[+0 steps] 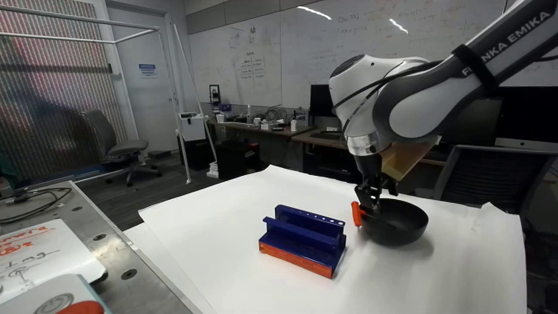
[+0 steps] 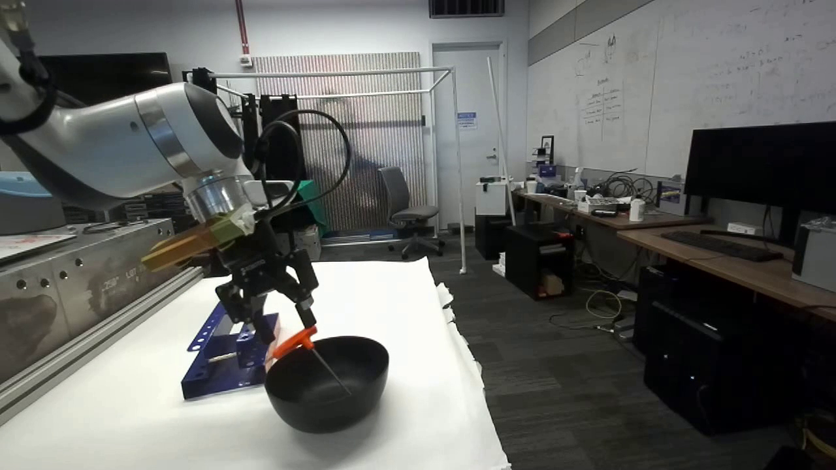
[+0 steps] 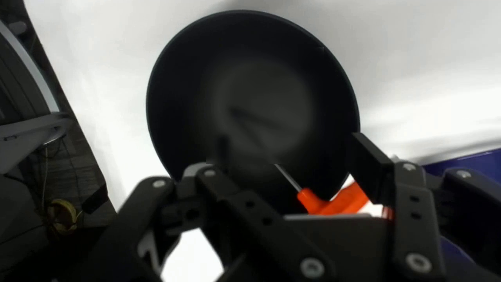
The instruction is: Put the red object in the bowl
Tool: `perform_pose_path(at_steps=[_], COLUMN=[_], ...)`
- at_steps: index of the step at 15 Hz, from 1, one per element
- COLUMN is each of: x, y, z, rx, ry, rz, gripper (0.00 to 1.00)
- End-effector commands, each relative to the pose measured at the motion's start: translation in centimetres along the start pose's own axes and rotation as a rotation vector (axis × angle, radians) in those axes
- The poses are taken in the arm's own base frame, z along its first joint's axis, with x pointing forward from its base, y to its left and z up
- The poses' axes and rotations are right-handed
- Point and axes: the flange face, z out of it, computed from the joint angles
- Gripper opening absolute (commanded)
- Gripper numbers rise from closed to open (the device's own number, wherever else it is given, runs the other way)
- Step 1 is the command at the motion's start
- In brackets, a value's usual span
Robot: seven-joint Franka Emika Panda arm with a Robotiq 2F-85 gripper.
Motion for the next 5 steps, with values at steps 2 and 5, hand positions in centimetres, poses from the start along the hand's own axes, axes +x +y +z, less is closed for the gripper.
perform_pose_path(at_steps=[2,5], x=[-1.9,-3.2], y=[4.7,7.7], z=[-5.0,-7.9], rx=[0.212,0.345], ry=[0.039,0.066], rz=[0.016,0.039], gripper=[1.00,1.00])
